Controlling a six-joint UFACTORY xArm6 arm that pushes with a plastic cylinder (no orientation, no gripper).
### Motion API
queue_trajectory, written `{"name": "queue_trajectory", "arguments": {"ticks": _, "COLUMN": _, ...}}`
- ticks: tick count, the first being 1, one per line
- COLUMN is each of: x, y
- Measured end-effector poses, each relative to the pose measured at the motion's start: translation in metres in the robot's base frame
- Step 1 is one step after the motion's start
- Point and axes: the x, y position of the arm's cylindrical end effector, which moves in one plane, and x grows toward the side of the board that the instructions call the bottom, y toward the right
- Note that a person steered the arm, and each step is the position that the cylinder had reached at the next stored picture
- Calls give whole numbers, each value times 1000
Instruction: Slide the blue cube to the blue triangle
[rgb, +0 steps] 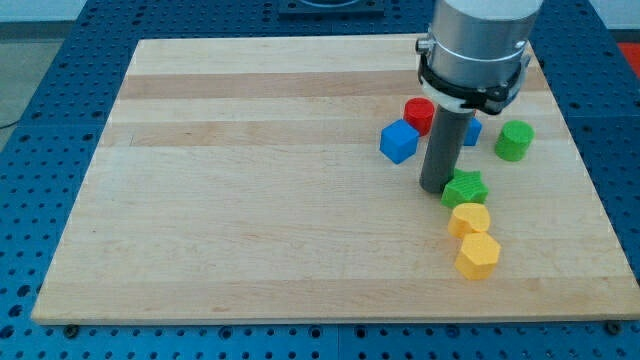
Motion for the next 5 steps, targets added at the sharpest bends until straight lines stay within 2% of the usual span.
{"name": "queue_trajectory", "arguments": {"ticks": 1, "x": -7, "y": -9}}
{"name": "queue_trajectory", "arguments": {"ticks": 2, "x": 21, "y": -39}}
{"name": "queue_trajectory", "arguments": {"ticks": 3, "x": 5, "y": -94}}
{"name": "queue_trajectory", "arguments": {"ticks": 5, "x": -75, "y": -118}}
